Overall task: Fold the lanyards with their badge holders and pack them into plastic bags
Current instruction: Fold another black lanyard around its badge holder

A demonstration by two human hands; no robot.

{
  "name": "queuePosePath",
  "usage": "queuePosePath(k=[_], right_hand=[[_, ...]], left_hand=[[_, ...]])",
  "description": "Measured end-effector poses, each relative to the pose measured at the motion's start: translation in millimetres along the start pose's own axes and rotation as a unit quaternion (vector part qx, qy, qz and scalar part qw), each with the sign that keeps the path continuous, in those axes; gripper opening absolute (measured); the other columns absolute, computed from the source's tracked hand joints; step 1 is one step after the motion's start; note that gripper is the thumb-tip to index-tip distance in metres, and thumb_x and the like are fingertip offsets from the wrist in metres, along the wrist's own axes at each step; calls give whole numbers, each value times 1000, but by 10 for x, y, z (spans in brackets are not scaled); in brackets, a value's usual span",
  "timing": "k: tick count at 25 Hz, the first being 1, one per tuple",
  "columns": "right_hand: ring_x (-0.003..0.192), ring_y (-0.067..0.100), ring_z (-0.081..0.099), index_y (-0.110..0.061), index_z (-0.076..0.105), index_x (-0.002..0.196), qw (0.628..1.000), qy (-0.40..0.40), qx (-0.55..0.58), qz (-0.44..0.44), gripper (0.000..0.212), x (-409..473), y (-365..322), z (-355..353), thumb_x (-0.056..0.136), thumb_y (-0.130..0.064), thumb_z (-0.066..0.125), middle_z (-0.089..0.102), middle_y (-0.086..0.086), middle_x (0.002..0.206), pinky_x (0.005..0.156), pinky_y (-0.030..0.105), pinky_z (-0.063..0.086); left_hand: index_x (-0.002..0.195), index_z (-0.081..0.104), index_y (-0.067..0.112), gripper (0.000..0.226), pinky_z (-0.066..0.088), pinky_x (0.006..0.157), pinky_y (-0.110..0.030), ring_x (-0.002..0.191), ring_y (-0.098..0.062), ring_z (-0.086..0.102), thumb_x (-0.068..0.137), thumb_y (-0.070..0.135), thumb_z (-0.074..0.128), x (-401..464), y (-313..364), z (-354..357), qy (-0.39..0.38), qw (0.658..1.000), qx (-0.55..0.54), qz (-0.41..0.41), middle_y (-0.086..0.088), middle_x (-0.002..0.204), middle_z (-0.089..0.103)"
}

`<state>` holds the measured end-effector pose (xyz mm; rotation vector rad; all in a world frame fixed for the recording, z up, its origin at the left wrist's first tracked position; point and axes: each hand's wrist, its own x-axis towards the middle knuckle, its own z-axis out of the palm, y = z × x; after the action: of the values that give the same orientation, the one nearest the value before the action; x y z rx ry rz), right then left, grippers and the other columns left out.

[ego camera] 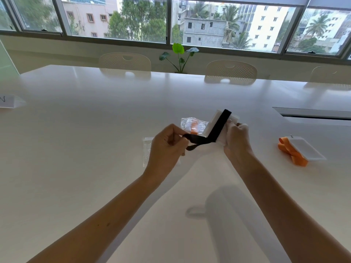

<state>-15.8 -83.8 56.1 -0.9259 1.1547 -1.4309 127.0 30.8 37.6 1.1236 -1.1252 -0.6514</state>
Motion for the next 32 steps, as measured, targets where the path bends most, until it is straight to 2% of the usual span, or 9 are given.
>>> queuePosePath(k=[4,9,14,17,21,24,26,28,32], right_hand=[[75,21,42,-7,43,87,999,26,9,-42,9,-39,-31,25,95,-8,42,40,7,81,62,31,40],[86,20,47,-13,37,87,994,60,20,-94,10,-81,-92,15,95,-13,43,43,9,94,75,37,46],[95,31,55,-19,33,84,990,66,61,-108,16,-181,-126,65,96,-17,44,46,10,99,94,52,47],[110,44,54,-15,34,90,992,63,77,-81,12,-156,-122,67,97,-18,44,50,19,107,93,58,46],[112,46,53,-1,37,106,992,55,92,-62,20,-124,-109,53,97,-18,44,51,32,120,94,59,45],[96,46,56,6,43,99,991,45,113,-53,19,-102,-142,6,97,-13,42,55,30,107,88,50,50],[80,34,51,-1,46,85,988,34,141,-50,11,-106,-208,-36,94,-3,39,49,18,90,70,38,48],[73,25,53,-5,49,89,984,39,171,-25,11,-92,-274,-100,91,0,40,48,13,85,56,27,49],[68,13,54,-8,48,94,984,62,168,4,14,-32,-305,-200,89,2,40,50,3,78,52,22,47]], left_hand=[[72,57,20,20,35,48,-19,44,-9,42,75,0,58,23,-48,-45,76,991,108,-14,1,50,44],[76,53,24,21,38,54,-18,57,-7,46,77,3,57,5,-77,-13,36,970,238,34,7,76,54],[81,55,17,25,33,54,-18,58,-5,46,78,-5,45,-21,-82,18,58,969,231,66,11,73,56],[90,44,17,23,36,62,-22,71,-13,48,81,-4,40,-5,-83,3,79,953,258,135,6,80,51],[97,36,15,16,37,62,-28,74,-20,47,86,4,34,-17,-137,-14,77,938,289,173,1,85,45],[103,39,14,16,41,62,-30,79,-22,49,88,10,36,-56,-159,-23,34,924,299,235,-3,92,48],[107,40,15,21,41,62,-26,82,-21,47,87,8,42,-66,-169,-23,-23,894,332,300,-4,99,49],[109,42,14,27,39,66,-21,84,-19,46,86,4,51,-84,-189,-2,-67,866,358,342,-2,103,53],[115,47,19,33,48,80,-27,98,-14,55,86,20,64,-164,-182,89,-114,911,274,286,4,97,69]])
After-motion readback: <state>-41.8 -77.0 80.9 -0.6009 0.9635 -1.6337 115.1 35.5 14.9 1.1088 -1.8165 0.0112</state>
